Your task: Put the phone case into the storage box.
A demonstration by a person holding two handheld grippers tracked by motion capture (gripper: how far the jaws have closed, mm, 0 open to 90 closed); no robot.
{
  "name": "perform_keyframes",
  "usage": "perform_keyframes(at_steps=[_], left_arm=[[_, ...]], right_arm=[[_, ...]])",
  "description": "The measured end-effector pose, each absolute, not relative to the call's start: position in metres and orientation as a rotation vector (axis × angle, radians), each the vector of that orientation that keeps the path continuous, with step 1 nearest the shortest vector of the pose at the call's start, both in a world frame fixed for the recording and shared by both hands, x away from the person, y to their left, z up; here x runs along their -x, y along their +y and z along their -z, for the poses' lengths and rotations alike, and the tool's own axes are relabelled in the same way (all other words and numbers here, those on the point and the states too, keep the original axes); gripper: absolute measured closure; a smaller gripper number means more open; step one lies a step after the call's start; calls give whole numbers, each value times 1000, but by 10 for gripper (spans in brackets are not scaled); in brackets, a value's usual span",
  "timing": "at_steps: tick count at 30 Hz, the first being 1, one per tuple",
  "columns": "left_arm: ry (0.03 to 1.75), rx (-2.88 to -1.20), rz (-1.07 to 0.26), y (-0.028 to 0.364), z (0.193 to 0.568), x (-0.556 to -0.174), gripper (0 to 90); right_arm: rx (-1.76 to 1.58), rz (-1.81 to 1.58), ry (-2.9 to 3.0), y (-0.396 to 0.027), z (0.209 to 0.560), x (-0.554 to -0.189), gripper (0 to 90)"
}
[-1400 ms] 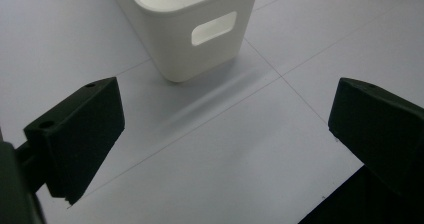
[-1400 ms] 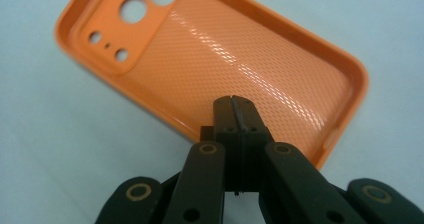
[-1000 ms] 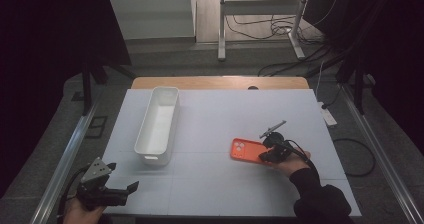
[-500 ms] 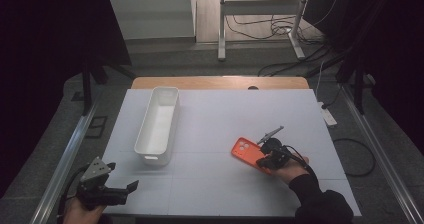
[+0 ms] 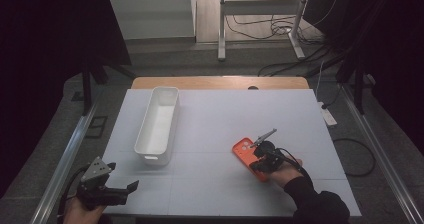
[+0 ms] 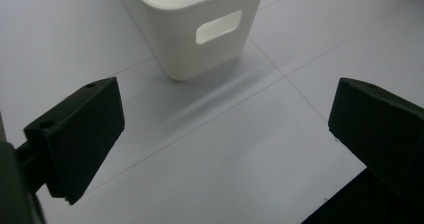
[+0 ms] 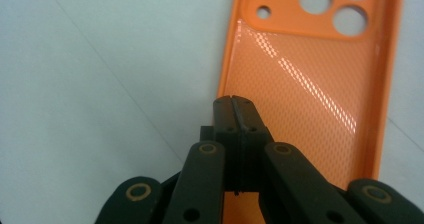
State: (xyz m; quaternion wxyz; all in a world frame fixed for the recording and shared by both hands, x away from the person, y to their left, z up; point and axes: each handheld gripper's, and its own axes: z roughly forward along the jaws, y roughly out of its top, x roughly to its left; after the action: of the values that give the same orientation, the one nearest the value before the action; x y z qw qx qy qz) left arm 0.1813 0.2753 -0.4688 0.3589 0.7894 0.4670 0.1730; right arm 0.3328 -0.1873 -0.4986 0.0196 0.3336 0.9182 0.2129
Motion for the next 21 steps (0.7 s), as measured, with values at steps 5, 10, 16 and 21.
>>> perform_keyframes(at_steps=[5, 10, 16, 21], left_arm=[[1205, -2037, -446, 275, 469, -181, 22], [1204, -2038, -446, 275, 469, -181, 22], [1203, -2039, -446, 275, 469, -181, 22], [1204, -2037, -444, 275, 469, -181, 22]], right_arm=[[-1019, -666, 2860, -179, 500, -331, 891], [-1001, -673, 2866, -172, 500, -330, 891], [-985, -669, 2866, -167, 500, -330, 891], [-973, -678, 2847, -169, 496, -329, 891]])
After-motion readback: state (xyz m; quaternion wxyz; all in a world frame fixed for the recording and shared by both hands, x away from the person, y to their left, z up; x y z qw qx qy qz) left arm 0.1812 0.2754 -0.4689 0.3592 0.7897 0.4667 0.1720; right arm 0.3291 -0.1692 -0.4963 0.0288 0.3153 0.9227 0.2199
